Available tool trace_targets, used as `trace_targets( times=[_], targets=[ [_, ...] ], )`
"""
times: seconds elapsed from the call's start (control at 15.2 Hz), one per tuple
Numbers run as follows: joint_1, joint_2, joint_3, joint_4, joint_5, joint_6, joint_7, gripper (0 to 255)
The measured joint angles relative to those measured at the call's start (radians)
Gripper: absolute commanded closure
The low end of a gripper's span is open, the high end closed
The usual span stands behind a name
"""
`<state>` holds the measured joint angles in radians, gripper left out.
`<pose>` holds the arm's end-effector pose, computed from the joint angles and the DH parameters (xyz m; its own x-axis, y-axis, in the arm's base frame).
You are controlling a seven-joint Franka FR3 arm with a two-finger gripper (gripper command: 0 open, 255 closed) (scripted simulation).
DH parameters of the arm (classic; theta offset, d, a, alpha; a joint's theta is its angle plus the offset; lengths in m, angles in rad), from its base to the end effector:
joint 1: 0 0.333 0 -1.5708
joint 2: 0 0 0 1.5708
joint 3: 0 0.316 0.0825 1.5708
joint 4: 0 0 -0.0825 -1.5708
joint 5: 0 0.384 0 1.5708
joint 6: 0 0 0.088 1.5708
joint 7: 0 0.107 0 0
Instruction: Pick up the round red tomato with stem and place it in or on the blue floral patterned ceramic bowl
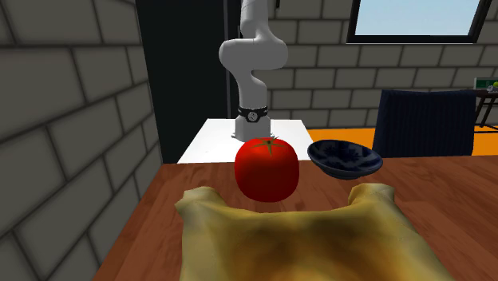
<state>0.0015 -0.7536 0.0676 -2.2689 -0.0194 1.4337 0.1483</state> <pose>0.3011 0.0258 0.6092 0.9920 -0.1036 -0.0718 -0.0980 -0.9922 0.0770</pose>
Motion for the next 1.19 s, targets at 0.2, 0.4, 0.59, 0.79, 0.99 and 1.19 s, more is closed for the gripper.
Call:
trace_targets(
  times=[0.2, 0.4, 0.59, 0.79, 0.99, 1.19],
  targets=[
    [-0.010, 0.017, 0.022, -0.018, 0.014, 0.042, 0.052, 0],
    [-0.035, 0.075, 0.073, -0.040, 0.040, 0.140, 0.175, 0],
    [-0.063, 0.133, 0.119, -0.057, 0.056, 0.235, 0.299, 0],
    [-0.095, 0.226, 0.170, -0.034, 0.060, 0.324, 0.431, 0],
    [-0.131, 0.317, 0.210, -0.012, 0.048, 0.412, 0.559, 0],
    [-0.162, 0.415, 0.251, 0.010, 0.024, 0.503, 0.697, 0]
  ],
)
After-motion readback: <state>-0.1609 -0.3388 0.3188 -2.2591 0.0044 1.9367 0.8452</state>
